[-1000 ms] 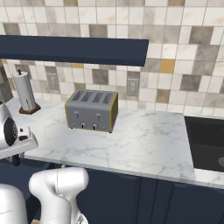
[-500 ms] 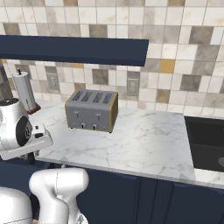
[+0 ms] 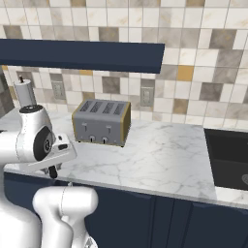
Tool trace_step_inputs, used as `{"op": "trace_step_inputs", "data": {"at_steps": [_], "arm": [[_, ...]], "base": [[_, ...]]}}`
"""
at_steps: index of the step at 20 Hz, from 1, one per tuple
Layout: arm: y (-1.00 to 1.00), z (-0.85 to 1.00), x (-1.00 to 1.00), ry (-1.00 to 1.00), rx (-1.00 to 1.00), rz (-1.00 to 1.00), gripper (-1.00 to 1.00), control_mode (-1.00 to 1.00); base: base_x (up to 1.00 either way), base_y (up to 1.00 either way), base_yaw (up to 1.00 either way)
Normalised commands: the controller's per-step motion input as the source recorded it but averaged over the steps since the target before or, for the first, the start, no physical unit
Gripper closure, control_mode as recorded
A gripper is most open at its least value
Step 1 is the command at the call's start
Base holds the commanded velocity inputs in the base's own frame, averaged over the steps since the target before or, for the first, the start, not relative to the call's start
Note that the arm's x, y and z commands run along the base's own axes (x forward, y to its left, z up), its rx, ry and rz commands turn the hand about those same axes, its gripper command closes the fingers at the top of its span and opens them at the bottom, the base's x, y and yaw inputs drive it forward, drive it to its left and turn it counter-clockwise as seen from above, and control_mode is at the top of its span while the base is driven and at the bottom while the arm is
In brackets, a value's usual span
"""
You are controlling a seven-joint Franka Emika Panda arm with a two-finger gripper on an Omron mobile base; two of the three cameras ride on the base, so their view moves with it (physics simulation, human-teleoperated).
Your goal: Take the pizza cutter from the drawer on the left and place it on the dining counter for cutting.
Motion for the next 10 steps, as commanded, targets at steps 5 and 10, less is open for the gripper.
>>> {"op": "trace_step_inputs", "data": {"at_steps": [5, 10], "arm": [[-0.42, 0.00, 0.17, 0.03, 0.00, 0.00, 1.00, -1.00], [-0.39, 0.00, 0.18, 0.02, 0.00, 0.00, 1.00, -1.00]], "base": [[0.00, 0.00, 0.00], [0.00, 0.00, 0.00]]}}
